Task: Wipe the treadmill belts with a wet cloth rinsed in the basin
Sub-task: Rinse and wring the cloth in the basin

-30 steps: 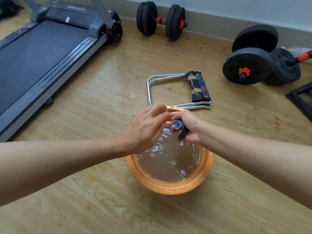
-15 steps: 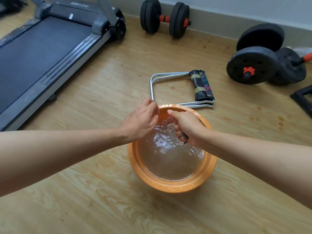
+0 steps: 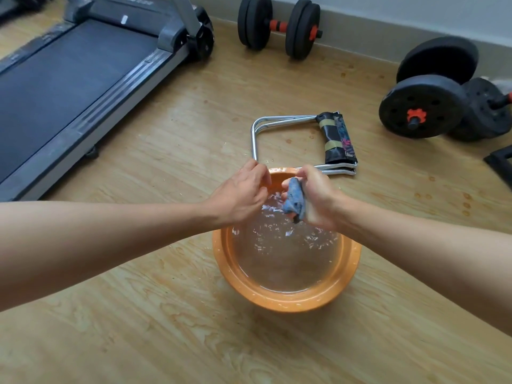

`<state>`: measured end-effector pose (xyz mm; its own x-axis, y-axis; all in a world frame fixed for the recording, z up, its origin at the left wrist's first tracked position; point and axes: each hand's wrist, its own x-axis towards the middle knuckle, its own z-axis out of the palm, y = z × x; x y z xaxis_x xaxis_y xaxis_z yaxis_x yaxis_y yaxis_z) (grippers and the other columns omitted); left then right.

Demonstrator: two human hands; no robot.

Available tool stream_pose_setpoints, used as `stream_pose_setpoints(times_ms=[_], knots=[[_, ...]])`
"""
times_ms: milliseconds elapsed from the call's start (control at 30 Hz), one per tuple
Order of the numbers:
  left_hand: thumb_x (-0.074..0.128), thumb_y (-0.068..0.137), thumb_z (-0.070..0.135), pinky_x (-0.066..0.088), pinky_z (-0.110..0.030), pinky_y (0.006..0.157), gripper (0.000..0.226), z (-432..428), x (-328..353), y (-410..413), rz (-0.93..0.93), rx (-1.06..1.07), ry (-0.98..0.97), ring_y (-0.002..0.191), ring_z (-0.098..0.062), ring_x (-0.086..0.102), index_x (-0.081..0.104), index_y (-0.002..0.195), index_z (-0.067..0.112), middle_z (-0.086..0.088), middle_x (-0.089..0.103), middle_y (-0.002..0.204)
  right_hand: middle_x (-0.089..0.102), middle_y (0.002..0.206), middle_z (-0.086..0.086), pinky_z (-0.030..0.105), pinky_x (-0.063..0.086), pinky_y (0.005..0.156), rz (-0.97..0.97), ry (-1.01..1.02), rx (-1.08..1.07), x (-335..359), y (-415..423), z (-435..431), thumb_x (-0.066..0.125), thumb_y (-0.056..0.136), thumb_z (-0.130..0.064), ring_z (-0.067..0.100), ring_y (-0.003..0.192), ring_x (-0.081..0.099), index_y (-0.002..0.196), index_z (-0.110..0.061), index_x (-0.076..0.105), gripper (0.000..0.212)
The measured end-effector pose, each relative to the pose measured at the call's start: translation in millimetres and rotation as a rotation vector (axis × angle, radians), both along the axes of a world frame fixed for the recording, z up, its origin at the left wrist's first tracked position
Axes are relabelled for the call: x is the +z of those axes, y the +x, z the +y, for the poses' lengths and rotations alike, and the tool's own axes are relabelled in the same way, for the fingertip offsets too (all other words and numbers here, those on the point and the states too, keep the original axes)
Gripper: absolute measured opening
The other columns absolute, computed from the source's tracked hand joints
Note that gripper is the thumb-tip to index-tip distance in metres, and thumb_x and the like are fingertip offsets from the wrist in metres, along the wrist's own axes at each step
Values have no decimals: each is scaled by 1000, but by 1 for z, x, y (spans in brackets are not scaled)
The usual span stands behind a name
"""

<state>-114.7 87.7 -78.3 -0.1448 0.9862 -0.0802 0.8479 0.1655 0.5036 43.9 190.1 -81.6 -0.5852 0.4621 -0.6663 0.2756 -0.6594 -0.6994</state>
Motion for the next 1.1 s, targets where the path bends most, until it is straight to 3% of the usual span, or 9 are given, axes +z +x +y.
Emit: stream_pose_setpoints(times_ms=[100,200,267,400,500,567,633,800,1100], knots=[[48,102,20,49,-41,89,11,0,0,-2,-12,20,-20,99,-20,56,55,110,18,-1,50,114,59,87,12,30,49,58,43,-42,-18,7,4,0,45,104,-15,20,71,60,104,-7,53,12],[47,102,20,51,-44,91,12,1,1,-4,-29,49,-25,100,-21,59,56,111,18,0,50,114,72,84,8,23,50,50,0,59,-35,2,8,0,79,90,-17,15,67,67,98,-10,69,15],[48,102,19,51,-44,93,12,1,2,-4,-42,55,-27,102,-21,59,57,111,18,1,49,114,68,73,1,21,45,49,3,97,-83,-4,10,2,85,83,-18,10,59,62,90,-14,69,18],[48,102,21,51,-47,94,9,2,3,1,-48,21,-19,100,-22,61,55,108,21,0,50,113,62,96,12,34,59,75,43,-35,-144,-10,11,6,69,97,-11,20,86,66,107,-14,61,13],[49,102,18,50,-45,95,11,3,4,3,-54,19,-15,102,-22,60,56,110,18,-2,50,114,55,82,9,18,48,53,102,-102,-128,-7,7,7,56,103,-3,13,69,59,92,-12,56,14],[50,101,17,48,-43,98,12,3,5,3,-62,25,-11,104,-23,60,57,111,16,-3,50,115,48,71,2,17,26,43,60,-57,-95,-4,6,7,61,101,-14,8,56,38,80,-16,52,22],[49,102,17,47,-43,99,12,4,6,2,-70,29,-10,104,-22,60,57,110,17,-2,50,114,43,63,-2,21,18,42,-27,-31,-100,0,7,8,64,96,-32,9,52,27,67,-22,46,36],[50,102,18,49,-43,96,11,5,7,2,-80,31,-16,102,-22,60,57,110,17,-1,49,113,35,55,-6,22,19,37,-97,150,-96,6,3,8,55,102,-44,10,44,24,58,-27,37,51],[50,100,17,48,-45,97,14,6,5,5,-87,39,-42,101,-24,60,57,111,13,-4,49,113,33,53,-3,19,19,39,-45,288,12,11,-8,-1,56,104,-48,11,41,26,66,-24,38,48]])
